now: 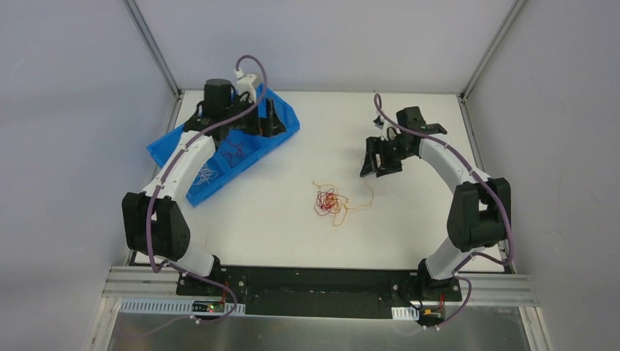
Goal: Untangle the cables
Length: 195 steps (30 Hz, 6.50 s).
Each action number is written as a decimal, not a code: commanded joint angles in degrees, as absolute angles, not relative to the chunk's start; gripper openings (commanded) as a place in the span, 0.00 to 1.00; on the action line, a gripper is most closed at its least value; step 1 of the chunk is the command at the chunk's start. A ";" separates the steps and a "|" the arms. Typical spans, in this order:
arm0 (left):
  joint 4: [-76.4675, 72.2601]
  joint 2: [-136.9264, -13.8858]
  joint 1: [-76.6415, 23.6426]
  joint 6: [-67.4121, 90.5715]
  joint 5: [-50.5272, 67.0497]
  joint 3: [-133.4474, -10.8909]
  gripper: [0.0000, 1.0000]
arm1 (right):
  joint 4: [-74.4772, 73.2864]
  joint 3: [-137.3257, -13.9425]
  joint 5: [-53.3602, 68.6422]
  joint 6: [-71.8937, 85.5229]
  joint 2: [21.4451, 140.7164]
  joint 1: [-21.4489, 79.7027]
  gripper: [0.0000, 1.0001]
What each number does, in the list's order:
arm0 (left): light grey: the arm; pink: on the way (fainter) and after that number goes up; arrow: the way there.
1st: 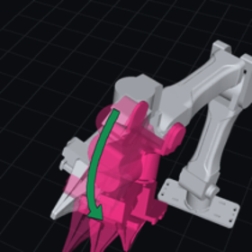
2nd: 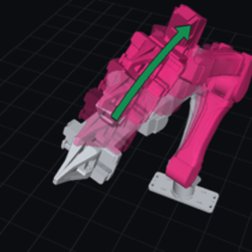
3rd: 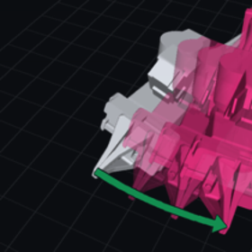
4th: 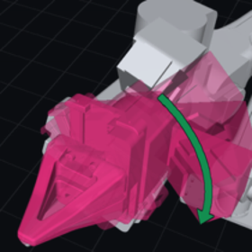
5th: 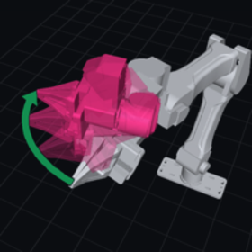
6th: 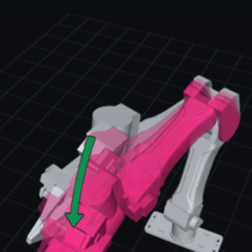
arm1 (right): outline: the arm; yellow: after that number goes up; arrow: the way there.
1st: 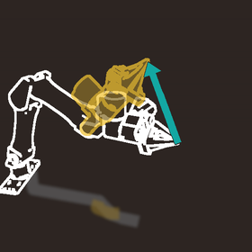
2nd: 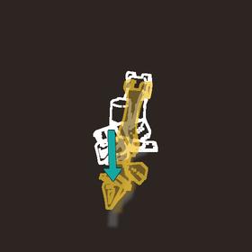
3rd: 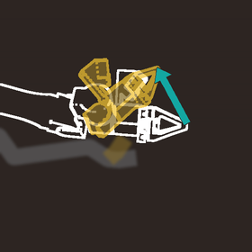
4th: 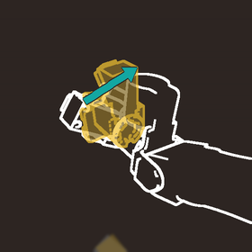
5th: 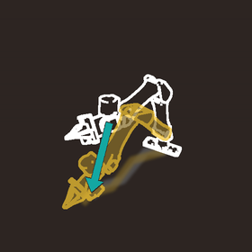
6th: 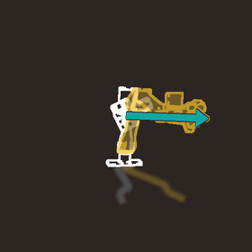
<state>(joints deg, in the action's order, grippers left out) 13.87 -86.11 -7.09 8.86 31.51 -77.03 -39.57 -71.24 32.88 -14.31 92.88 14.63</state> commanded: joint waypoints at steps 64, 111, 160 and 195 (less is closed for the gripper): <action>-36.89 -90.56 -39.11 4.94 46.14 -57.97 0.80 | -20.50 -120.47 42.31 6.10 86.91 21.13 0.00; 2.67 -83.20 -37.12 24.39 41.57 -81.05 0.00 | -23.67 -81.65 45.52 4.30 73.37 14.36 0.00; 6.29 -81.69 -29.27 30.52 10.48 -96.78 0.00 | 18.18 -57.12 28.49 -9.83 85.64 28.32 0.89; 1.42 -106.44 -7.38 27.12 28.41 -109.41 0.00 | 3.39 -55.88 31.55 -12.14 78.53 20.42 0.92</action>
<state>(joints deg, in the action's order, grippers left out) 4.45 -106.67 -6.81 27.42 26.65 -109.10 3.51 -54.00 30.04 -11.25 79.90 20.95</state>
